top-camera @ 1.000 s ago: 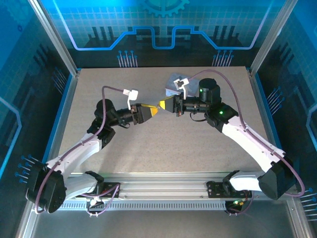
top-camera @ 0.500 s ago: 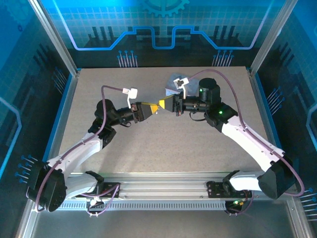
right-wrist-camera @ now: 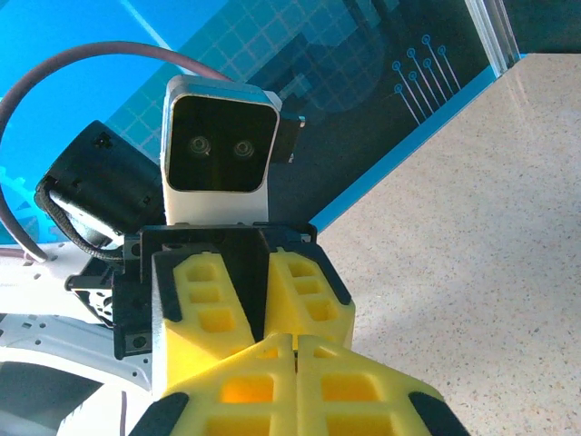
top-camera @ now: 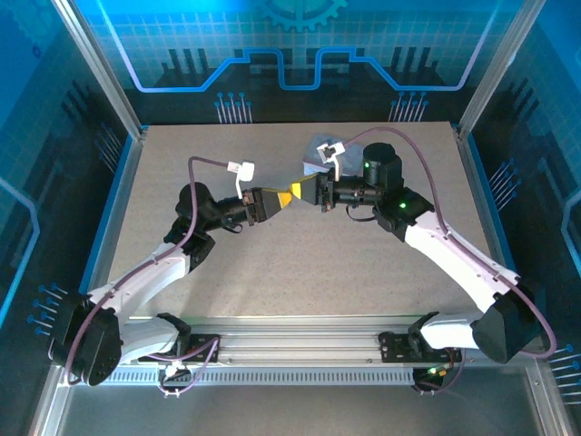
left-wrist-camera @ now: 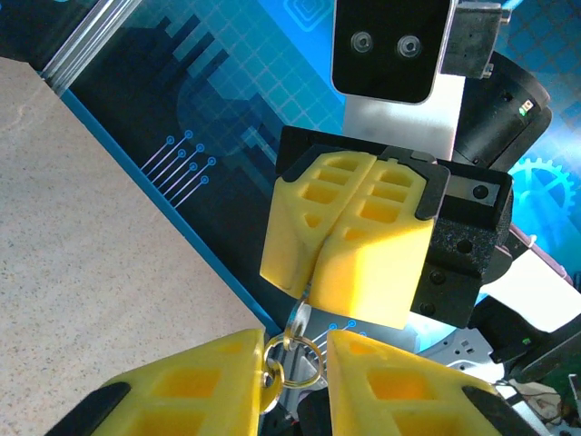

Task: Unlock a padlock with a key

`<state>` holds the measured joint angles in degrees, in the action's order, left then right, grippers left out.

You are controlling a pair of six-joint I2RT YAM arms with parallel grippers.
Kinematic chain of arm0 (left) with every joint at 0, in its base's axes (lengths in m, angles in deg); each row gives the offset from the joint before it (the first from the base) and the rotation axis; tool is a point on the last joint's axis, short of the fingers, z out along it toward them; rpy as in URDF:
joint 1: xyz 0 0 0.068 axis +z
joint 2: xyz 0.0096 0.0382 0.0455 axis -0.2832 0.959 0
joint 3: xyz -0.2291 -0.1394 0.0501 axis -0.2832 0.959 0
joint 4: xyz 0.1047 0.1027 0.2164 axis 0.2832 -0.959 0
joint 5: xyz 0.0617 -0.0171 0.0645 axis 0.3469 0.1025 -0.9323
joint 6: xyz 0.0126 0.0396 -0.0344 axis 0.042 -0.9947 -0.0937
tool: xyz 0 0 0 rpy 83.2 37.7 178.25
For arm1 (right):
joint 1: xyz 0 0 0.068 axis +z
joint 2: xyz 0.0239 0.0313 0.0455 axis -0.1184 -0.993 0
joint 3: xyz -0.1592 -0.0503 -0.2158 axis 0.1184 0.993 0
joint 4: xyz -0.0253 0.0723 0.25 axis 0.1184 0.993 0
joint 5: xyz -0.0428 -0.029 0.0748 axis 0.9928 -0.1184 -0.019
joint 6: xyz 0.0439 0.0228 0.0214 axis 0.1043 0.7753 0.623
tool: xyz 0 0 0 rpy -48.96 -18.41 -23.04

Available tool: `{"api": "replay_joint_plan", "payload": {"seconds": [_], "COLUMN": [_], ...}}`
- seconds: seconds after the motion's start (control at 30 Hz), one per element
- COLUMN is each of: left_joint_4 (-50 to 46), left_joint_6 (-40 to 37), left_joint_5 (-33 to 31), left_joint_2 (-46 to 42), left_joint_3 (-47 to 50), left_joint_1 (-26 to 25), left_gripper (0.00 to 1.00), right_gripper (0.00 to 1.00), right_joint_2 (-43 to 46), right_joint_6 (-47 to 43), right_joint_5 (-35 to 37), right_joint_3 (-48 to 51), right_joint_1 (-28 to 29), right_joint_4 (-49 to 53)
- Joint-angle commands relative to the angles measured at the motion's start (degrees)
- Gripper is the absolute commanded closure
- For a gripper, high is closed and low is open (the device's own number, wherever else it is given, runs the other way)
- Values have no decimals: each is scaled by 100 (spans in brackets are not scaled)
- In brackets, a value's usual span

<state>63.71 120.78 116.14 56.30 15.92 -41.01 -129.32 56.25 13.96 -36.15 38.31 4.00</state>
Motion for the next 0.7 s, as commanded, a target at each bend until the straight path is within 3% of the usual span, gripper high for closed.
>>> {"api": "replay_joint_plan", "payload": {"seconds": [0.0, 0.23, 0.47, 0.5, 0.67], "left_joint_4": [295, 331, 295, 289, -286], "left_joint_6": [33, 69, -1, -28, -409], "left_joint_5": [-76, -114, -150, -151, -293], "left_joint_2": [54, 70, 35, 30, -113], "left_joint_3": [-187, -195, -181, -174, -171], "left_joint_1": [-40, -40, -40, -40, -38], "left_gripper": [80, 100, 100, 100, 100], "right_gripper": [100, 100, 100, 97, 57], "right_joint_2": [16, 30, 33, 34, 59], "right_joint_6": [33, 39, 50, 74, 62], "right_joint_5": [-1, 1, 72, 121, 435], "right_joint_3": [65, 92, 92, 84, -62], "right_joint_1": [33, 39, 37, 37, -45], "right_joint_4": [-120, -148, -130, -105, 318]}}
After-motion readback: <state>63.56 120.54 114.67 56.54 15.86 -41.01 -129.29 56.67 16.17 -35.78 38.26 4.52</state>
